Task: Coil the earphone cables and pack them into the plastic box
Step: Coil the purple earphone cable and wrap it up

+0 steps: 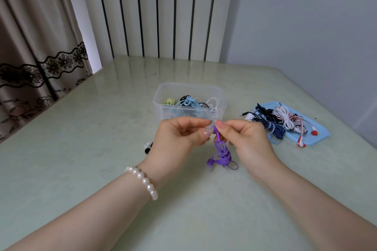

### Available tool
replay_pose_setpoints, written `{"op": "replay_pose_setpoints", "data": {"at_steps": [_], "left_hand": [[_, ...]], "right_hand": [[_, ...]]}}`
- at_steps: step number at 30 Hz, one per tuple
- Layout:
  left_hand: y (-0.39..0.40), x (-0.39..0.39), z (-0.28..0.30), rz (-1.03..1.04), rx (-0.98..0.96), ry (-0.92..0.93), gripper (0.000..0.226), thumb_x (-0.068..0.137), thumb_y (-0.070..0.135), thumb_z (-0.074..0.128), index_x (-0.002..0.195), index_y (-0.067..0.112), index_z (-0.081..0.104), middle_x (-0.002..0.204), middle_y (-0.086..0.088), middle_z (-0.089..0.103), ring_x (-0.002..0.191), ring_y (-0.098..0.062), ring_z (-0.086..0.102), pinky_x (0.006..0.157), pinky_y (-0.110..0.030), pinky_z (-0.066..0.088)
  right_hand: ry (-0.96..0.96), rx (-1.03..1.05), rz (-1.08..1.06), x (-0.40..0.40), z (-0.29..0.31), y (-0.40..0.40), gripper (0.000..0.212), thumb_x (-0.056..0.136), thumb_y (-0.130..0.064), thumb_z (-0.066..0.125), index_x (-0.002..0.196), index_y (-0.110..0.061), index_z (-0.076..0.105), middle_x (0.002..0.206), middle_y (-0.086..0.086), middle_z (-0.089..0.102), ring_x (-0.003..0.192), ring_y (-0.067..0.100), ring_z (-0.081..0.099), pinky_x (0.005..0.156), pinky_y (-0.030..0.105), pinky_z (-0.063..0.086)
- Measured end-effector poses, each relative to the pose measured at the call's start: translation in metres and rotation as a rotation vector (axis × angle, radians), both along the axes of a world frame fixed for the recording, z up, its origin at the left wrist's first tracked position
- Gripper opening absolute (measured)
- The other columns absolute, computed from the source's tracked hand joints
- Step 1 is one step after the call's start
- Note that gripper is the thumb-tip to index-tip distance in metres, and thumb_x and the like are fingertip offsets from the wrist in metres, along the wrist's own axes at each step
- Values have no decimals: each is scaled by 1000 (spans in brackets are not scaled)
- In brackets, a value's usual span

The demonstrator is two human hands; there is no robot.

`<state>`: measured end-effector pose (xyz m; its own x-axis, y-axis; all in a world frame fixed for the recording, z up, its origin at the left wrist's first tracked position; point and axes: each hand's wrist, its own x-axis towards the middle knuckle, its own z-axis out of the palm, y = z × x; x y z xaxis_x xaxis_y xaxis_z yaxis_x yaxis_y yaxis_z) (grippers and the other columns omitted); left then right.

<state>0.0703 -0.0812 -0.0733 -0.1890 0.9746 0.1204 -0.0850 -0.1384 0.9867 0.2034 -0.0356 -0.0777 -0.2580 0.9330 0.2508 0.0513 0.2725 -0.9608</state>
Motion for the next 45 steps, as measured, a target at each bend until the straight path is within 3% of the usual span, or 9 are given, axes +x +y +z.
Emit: {"op": "replay_pose_setpoints", "data": {"at_steps": [4,9,13,18,26,31,37,42,45], "left_hand": [[-2,2,0,64,104,99,13,71,1,71,74,14,74,67,4,72,64,-6,64,65,-16,51],[-4,9,1,-7,-81,-227,14,79,-2,61,75,6,71,59,-5,67,50,-7,56,54,-17,51],[-3,8,2,-79,-189,-415,16,83,3,57,73,2,69,57,-4,63,47,-7,55,51,-16,50],[0,1,5,-235,-266,-569,17,71,12,59,82,4,70,64,-3,65,51,-5,59,53,-17,53],[2,-1,0,-234,-244,-460,10,59,9,64,64,8,73,58,-2,64,48,-5,57,51,-16,52],[3,-3,0,-243,-233,-450,4,55,5,65,57,8,64,55,-5,62,51,-11,59,48,-17,51],[0,4,-3,-237,-188,-522,2,55,8,66,56,6,65,51,-5,61,45,-8,56,48,-16,51],[3,1,-5,-353,-213,-607,25,38,14,81,58,7,70,56,-6,64,47,-8,60,49,-18,53],[4,2,-5,-295,-209,-533,16,44,13,76,53,8,64,54,-7,63,45,-9,59,47,-18,52]], "right_hand": [[27,-31,-7,-2,-2,-3,22,83,-20,60,64,-12,67,51,-5,60,51,6,50,57,15,44],[41,126,-92,-5,-2,-11,15,80,-12,64,65,-14,67,60,13,65,59,15,55,60,22,46],[-3,166,-101,-5,-3,-12,16,81,-15,64,65,-18,67,62,9,67,61,17,57,63,29,48],[94,23,-11,-3,3,-11,15,84,-13,58,73,-11,69,56,-6,67,53,4,59,55,13,47],[65,-52,17,-4,6,-16,23,68,-38,58,67,-17,68,55,-1,61,54,8,52,56,16,45],[129,-127,58,-3,12,-21,23,63,-36,59,63,-15,67,50,-3,62,47,5,51,50,14,43],[176,-73,82,-4,11,-22,22,66,-32,60,69,-11,69,58,7,67,56,19,63,60,27,54],[182,-30,101,-3,15,-24,19,69,-23,57,71,-7,67,55,3,67,52,11,63,53,17,51],[154,10,64,-3,16,-26,17,70,-25,58,69,-10,67,54,2,67,51,11,63,54,17,51]]}}
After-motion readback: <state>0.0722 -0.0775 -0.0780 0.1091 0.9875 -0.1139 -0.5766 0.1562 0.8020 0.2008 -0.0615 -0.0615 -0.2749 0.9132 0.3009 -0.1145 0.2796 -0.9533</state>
